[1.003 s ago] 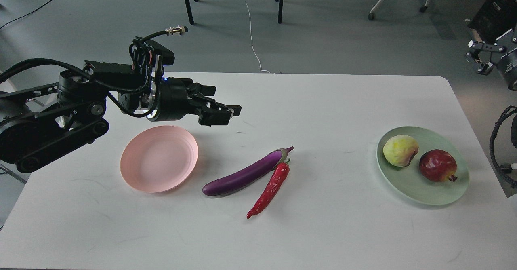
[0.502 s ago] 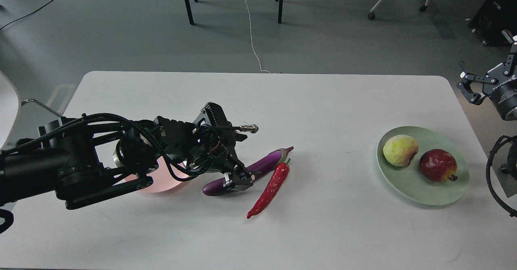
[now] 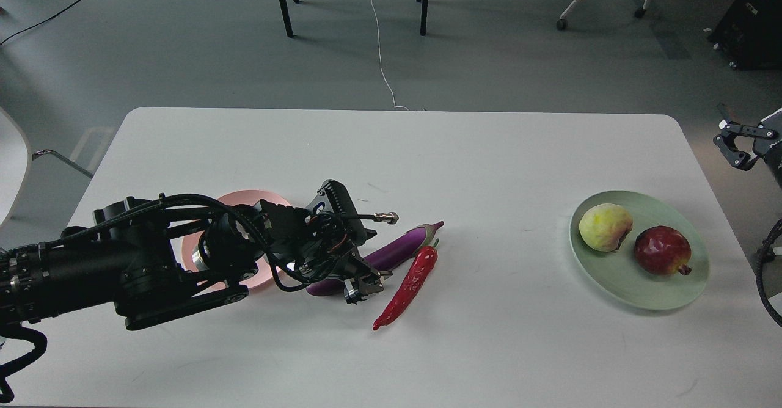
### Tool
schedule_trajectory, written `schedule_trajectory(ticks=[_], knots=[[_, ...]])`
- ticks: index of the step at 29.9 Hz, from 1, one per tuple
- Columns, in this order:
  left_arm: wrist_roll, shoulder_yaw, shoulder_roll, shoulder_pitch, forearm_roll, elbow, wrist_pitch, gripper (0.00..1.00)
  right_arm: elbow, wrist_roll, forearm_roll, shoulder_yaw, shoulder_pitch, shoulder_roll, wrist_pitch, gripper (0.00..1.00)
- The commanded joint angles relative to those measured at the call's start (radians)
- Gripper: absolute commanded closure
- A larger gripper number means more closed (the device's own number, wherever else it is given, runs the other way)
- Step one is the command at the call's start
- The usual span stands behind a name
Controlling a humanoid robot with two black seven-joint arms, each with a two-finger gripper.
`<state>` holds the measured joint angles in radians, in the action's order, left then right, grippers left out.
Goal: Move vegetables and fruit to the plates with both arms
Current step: 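Lift the eggplant and lay it on the pink plate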
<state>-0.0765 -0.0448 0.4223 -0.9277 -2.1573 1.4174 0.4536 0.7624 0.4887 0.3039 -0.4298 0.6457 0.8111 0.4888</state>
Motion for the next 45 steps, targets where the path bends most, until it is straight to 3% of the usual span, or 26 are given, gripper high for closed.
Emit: schedule_trajectory(ticks=[1,7,13,16,20,26,27,31,33,38,45], knots=[[0.003,0.002,-0.004,0.013,-0.024,-0.04,-0.009,0.39,0.001,0.0,-0.002,-0.018,0.0,-0.003,0.0,0.01],[0.0,0.002,0.003,0.023,-0.024,-0.077,-0.041,0.49,0.02,0.0,-0.002,-0.023,0.0,-0.001,0.0,0.01],[-0.002,-0.001,0.004,0.02,-0.024,-0.071,-0.039,0.72,0.017,0.0,-0.002,-0.026,0.0,0.0,0.0,0.01],[-0.002,-0.004,0.006,0.01,-0.024,-0.063,-0.039,0.78,0.014,0.0,-0.003,-0.027,0.0,0.002,0.0,0.01],[-0.011,-0.042,0.038,-0.016,-0.022,0.012,-0.039,0.78,0.012,0.0,-0.003,-0.027,-0.001,0.01,0.0,0.01],[-0.017,-0.179,0.281,-0.036,0.129,0.173,0.011,0.76,0.018,0.0,-0.002,-0.029,-0.001,0.042,0.0,0.01],[-0.025,-0.175,0.33,-0.039,0.131,0.173,0.017,0.76,0.02,0.0,-0.002,-0.029,-0.001,0.043,0.0,0.01],[-0.123,-0.156,0.504,-0.02,0.125,0.173,0.02,0.75,0.018,0.0,-0.002,-0.033,-0.001,0.046,0.0,0.01],[-0.128,-0.124,0.558,-0.005,0.107,0.167,0.017,0.75,0.018,0.0,-0.002,-0.041,0.0,0.046,0.0,0.01],[-0.128,-0.116,0.572,0.059,0.034,0.108,0.002,0.71,0.02,0.0,-0.002,-0.043,0.0,0.046,0.0,0.01],[-0.126,-0.115,0.501,0.095,0.034,0.022,-0.046,0.6,0.021,0.0,-0.002,-0.049,0.002,0.048,0.0,0.01]])
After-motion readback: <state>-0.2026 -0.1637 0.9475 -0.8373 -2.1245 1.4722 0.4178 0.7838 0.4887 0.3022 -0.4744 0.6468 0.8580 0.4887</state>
